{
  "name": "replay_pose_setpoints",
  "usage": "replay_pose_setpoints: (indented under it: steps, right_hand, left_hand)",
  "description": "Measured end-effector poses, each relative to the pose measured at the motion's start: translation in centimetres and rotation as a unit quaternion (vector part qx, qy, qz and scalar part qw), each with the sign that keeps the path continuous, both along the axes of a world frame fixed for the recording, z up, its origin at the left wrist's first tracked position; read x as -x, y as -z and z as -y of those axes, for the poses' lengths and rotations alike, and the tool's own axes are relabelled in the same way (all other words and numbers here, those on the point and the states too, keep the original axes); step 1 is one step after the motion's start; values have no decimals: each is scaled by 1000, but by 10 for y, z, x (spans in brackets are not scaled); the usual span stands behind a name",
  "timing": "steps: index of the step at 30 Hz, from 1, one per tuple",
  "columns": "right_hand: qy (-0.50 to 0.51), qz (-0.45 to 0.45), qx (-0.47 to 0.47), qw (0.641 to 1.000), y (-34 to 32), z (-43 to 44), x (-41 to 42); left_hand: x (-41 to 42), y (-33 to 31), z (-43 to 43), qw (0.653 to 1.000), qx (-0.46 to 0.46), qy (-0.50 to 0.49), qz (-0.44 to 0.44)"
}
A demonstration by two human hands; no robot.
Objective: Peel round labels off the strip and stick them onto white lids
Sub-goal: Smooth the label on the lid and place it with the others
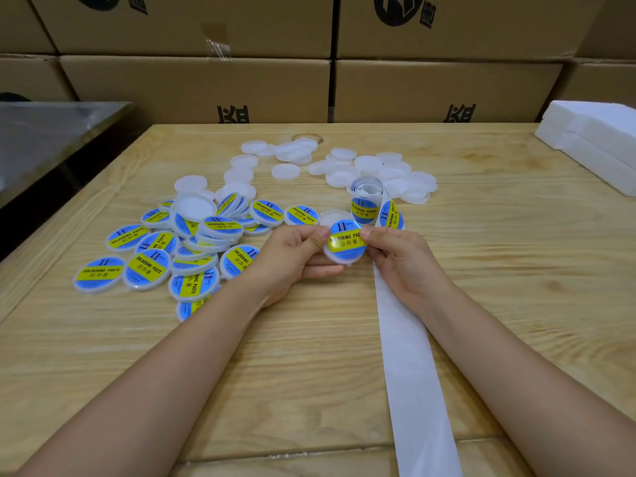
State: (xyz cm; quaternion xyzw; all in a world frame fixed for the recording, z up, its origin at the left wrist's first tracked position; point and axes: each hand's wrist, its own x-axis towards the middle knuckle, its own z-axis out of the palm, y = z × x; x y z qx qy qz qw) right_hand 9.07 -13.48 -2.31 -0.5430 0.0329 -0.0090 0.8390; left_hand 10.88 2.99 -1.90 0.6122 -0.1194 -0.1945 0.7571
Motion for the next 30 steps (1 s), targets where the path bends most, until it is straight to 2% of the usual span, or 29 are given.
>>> replay_pose_setpoints:
  steps: [17, 24, 30]
  right_hand:
    - [12, 8, 19, 1000, 0, -3, 1]
    - [49, 32, 110, 992, 7, -6, 1]
    - [102, 86, 212, 968, 8, -9, 5]
  left_hand:
    - [3, -1, 1, 1000, 2, -12, 2]
    - [4, -3, 1, 1000, -13, -9, 12]
    - [3, -3, 1, 1000, -10, -23, 3]
